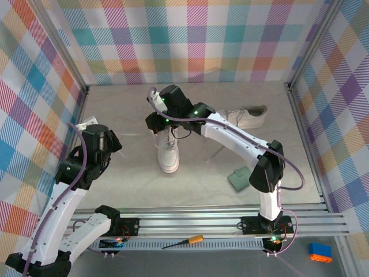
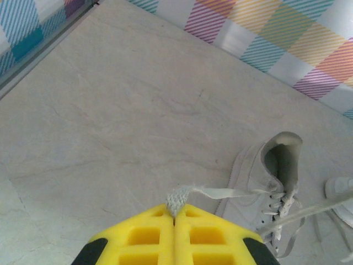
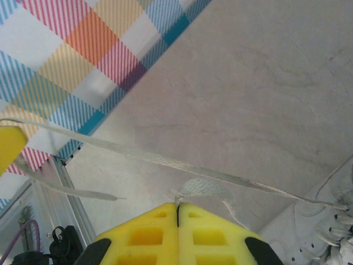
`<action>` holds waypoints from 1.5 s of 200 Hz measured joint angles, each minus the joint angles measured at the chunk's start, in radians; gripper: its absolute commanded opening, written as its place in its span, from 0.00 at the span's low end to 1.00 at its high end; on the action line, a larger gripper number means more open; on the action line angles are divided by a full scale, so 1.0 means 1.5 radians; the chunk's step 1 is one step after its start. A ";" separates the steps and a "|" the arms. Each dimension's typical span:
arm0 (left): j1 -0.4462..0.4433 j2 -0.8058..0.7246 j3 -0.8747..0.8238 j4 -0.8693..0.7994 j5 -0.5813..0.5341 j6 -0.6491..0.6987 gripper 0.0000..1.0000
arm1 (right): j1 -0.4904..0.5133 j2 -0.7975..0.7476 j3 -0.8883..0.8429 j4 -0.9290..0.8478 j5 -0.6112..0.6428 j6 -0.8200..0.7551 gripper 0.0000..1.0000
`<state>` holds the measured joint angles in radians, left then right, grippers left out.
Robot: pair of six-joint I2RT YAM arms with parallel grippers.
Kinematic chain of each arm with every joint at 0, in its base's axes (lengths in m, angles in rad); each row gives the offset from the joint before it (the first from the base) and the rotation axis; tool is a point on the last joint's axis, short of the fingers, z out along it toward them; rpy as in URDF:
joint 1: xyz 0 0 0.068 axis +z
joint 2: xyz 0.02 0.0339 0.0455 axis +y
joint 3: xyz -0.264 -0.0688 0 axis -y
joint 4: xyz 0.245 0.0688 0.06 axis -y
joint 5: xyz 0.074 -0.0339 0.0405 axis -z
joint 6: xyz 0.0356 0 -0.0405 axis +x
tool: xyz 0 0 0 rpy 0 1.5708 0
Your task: Tie the shoes
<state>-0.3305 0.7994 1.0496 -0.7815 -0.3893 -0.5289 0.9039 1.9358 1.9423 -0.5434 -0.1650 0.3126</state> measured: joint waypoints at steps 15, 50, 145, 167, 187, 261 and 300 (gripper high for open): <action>0.000 -0.003 -0.008 0.014 0.011 0.002 0.00 | 0.000 0.023 0.024 -0.012 -0.003 0.000 0.00; 0.000 -0.005 -0.037 0.029 0.039 0.002 0.00 | -0.003 0.052 0.060 -0.027 -0.032 0.000 0.00; 0.000 -0.024 -0.087 0.078 0.073 0.002 0.00 | -0.050 0.155 0.231 -0.071 -0.264 -0.102 0.00; 0.000 -0.030 -0.098 0.095 0.088 0.002 0.00 | -0.062 0.205 0.290 -0.091 -0.297 -0.107 0.00; 0.000 -0.032 -0.102 0.105 0.093 0.002 0.00 | -0.067 0.251 0.329 -0.104 -0.315 -0.107 0.00; 0.000 -0.051 -0.112 0.126 0.115 0.010 0.00 | -0.075 0.314 0.362 -0.153 -0.216 -0.097 0.12; 0.000 -0.051 -0.114 0.126 0.120 0.010 0.00 | -0.075 0.325 0.414 -0.186 -0.062 -0.106 0.37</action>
<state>-0.3302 0.7231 0.8791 -0.5919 -0.2100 -0.5140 0.7910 2.4229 2.5637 -0.8227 -0.2577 0.1532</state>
